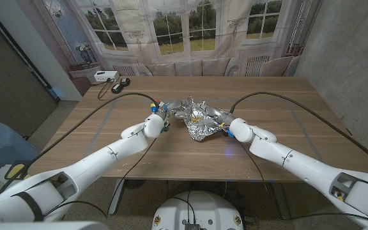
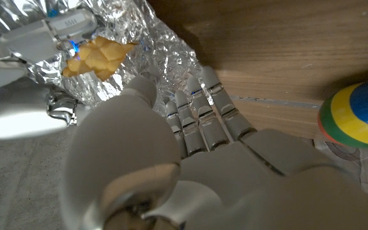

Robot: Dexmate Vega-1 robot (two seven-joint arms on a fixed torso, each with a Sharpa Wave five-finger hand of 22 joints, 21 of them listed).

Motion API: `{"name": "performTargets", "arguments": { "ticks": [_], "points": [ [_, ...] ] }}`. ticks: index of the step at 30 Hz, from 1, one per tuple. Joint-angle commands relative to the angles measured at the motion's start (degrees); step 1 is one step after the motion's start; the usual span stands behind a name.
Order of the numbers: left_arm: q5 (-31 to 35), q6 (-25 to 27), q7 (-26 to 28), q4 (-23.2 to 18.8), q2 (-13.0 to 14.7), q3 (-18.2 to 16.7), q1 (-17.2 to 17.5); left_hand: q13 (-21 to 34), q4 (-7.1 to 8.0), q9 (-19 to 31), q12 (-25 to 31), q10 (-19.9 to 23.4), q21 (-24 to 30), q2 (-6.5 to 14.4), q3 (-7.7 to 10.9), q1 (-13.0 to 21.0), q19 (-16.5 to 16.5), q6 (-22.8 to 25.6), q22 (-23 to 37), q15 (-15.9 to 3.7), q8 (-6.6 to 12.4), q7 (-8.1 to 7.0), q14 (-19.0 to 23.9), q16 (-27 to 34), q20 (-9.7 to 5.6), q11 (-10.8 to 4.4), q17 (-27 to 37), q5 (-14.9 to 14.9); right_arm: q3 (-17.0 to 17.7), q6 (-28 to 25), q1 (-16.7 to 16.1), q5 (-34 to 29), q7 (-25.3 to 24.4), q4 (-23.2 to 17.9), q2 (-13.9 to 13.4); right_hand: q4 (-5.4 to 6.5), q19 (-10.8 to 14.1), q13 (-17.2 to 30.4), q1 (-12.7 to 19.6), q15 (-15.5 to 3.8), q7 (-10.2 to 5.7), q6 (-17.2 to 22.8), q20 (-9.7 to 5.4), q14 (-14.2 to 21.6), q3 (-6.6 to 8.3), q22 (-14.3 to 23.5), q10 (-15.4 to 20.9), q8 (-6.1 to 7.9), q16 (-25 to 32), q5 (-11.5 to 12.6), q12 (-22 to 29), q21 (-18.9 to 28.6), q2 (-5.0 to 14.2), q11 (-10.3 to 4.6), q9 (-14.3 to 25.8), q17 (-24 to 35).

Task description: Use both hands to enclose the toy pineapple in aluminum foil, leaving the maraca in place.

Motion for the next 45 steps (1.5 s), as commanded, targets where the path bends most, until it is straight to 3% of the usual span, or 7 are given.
{"name": "performTargets", "arguments": {
  "ticks": [1,10,13,17,25,34,45],
  "points": [
    [1.3,-2.2,6.6,2.3,-1.6,0.2,0.7,0.1,-0.16,0.0,0.1,0.4,0.4,0.8,0.51,1.1,0.4,0.4,0.1,-6.55,0.04,0.40,0.6,0.1,0.33,0.46,0.2,0.3,0.0,0.7,0.2,0.1,0.2,0.4,-0.1,0.88,15.5,0.1,0.3,-5.30,1.80,2.0,-6.32,3.5,-0.90,8.9,1.1,0.52,0.4,-0.3,0.4,0.9,0.81,0.28,0.1,0.3],
    [0.6,-2.7,6.3,1.5,-1.1,-0.5,0.7,-0.1,1.11,-0.1,-0.5,-0.4,0.0,2.5,0.79,-0.2,-0.9,-0.6,0.2,-5.04,-0.81,1.70,-0.3,-0.5,2.01,1.90,0.1,0.2,1.0,1.7,-0.3,0.8,-0.6,-0.6,-0.9,3.76,6.1,0.0,-5.0,-2.41,3.19,2.9,2.75,1.9,-4.32,8.6,1.5,0.53,-1.0,0.2,0.5,-3.1,-0.10,1.14,0.1,0.5],
    [0.3,-2.7,6.3,0.1,-0.5,-1.2,1.0,0.0,1.48,-0.1,-0.6,-0.8,-0.7,2.7,0.63,-1.0,-2.8,-0.8,0.3,-4.34,-1.06,1.48,-1.0,-0.9,3.95,1.95,0.1,0.1,2.2,3.4,-0.9,2.6,-0.8,-0.9,-1.3,7.02,-0.9,0.0,-11.8,-1.28,3.25,2.9,8.45,0.3,-6.94,8.6,0.9,0.44,-2.7,1.0,0.2,-4.3,-0.34,1.48,0.3,0.6],
    [0.0,-3.0,7.0,-1.7,0.2,-2.2,1.7,0.1,1.75,-0.1,-1.4,-2.7,-2.4,3.2,0.30,-2.0,-6.9,-2.0,0.3,-2.82,-1.87,1.90,-3.9,-1.9,7.41,2.92,0.3,0.0,3.0,4.4,-1.5,2.5,-2.3,-1.9,-1.7,8.30,-3.0,0.0,-14.7,-0.55,3.35,2.8,8.59,-0.5,-8.30,8.6,0.7,0.36,-3.2,1.1,0.0,-4.2,-1.00,1.20,0.3,0.5],
    [0.8,-2.9,7.2,-3.3,0.9,-2.7,2.0,0.2,1.28,-0.2,-1.6,-3.1,-3.0,3.1,0.12,-1.8,-8.0,-2.0,0.3,-2.44,-2.01,1.80,-5.4,-2.3,8.02,2.82,0.4,-0.1,4.2,6.4,-2.8,0.8,-7.4,-2.1,-1.4,10.19,-6.5,-0.1,-19.2,-0.28,4.25,1.3,8.58,-2.8,-10.84,8.6,-0.7,-0.18,-4.2,1.4,-1.0,-4.1,-2.56,1.34,0.3,0.5],
    [0.6,-3.6,7.5,-3.7,1.0,-3.3,2.6,0.3,1.16,-0.2,-1.1,-1.7,-3.0,2.5,-0.50,-2.4,-7.4,-0.4,0.3,-2.89,-1.56,1.31,-4.1,-1.7,7.73,2.55,0.3,-0.2,4.3,2.8,-4.5,-5.1,-12.9,-5.1,-1.8,7.63,-9.3,-0.1,-14.6,0.02,4.97,-3.2,8.52,-5.8,-10.28,8.7,-5.0,-1.09,-5.2,2.9,-3.2,-3.7,-2.43,0.64,0.1,0.1],
    [0.8,-4.3,7.2,-4.2,1.0,-3.4,2.8,0.3,1.25,-0.2,-1.4,-2.5,-3.4,3.3,-0.20,-2.6,-7.9,-1.3,0.3,-2.13,-2.10,2.35,-4.6,-2.0,8.78,3.47,0.3,0.0,4.0,-3.4,-4.4,-8.2,-9.5,-9.5,-3.6,7.09,-23.8,0.4,-14.0,4.18,4.98,-15.4,8.46,-20.3,-12.88,8.6,-19.3,-1.14,-6.7,4.5,-5.3,-4.4,-3.08,4.95,0.2,1.1]
  ]
}}
